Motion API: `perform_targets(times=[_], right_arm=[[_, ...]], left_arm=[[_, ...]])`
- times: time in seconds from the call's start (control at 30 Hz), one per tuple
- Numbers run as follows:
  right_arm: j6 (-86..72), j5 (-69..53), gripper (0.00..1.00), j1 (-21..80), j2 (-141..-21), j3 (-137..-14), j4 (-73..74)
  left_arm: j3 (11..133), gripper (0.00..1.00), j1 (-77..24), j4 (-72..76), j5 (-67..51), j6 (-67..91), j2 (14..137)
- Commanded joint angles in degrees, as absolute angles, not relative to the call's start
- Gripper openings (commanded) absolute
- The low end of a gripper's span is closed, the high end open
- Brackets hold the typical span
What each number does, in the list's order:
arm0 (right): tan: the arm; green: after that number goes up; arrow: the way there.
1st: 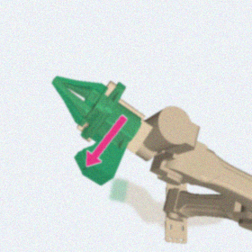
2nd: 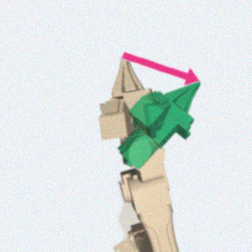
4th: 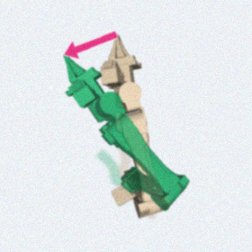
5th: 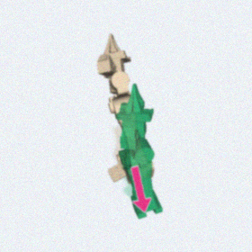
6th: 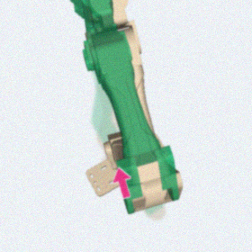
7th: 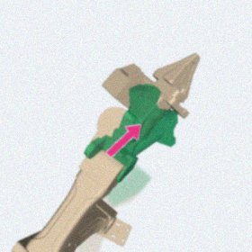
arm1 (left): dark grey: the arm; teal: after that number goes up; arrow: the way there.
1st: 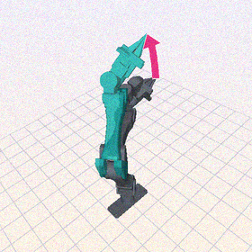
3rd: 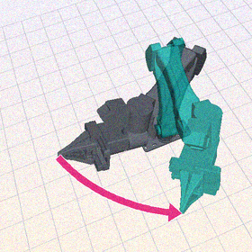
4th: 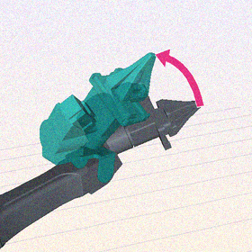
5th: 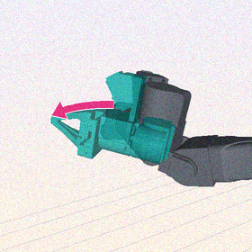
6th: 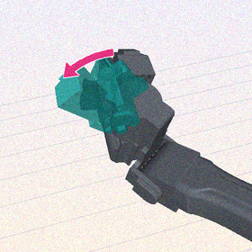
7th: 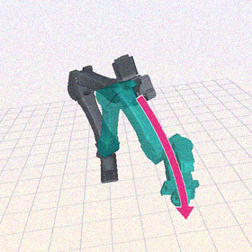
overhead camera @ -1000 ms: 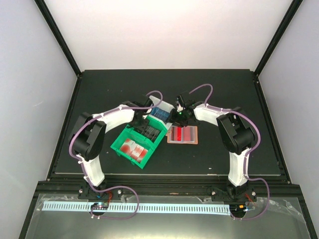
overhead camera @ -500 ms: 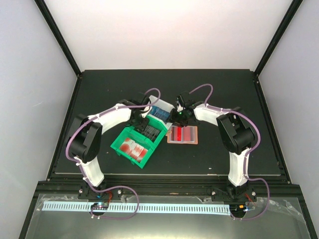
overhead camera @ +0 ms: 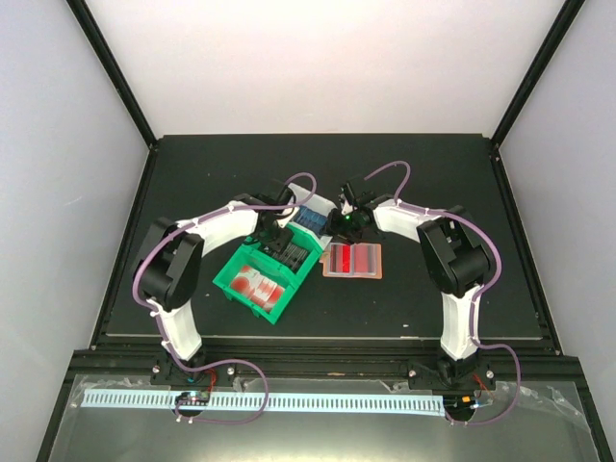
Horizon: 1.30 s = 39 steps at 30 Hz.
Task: Put the credit cards into the card holder
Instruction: Pick up the credit card from the storage box.
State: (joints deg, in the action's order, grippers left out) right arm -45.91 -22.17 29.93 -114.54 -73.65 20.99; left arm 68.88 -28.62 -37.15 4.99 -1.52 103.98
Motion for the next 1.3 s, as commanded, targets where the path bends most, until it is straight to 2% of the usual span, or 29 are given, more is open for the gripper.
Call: perform_targets(times=[0.0,0.4,0.63,1.17,1.27], right_arm=[[-41.48,-19.26,0.41,29.71,-116.31,-73.43,25.38],[-41.43,-18.98,0.41,29.69,-116.07,-73.13,25.36],[-41.41,-18.82,0.41,29.75,-115.92,-72.79,25.36],[-41.68,-18.92,0.41,29.78,-115.99,-72.07,24.68],[-41.70,-18.98,0.41,29.72,-115.94,-71.99,24.70]], left_arm=[[69.71,0.58,-27.60,-35.44,10.35,-2.84,106.81],[68.39,0.53,-27.68,-34.30,14.14,-2.81,108.19],[67.01,0.43,-27.68,-33.33,16.50,-2.99,107.97],[63.39,0.48,-28.12,-30.51,13.36,-3.78,105.32],[63.65,0.42,-28.11,-30.91,12.41,-3.34,104.36]])
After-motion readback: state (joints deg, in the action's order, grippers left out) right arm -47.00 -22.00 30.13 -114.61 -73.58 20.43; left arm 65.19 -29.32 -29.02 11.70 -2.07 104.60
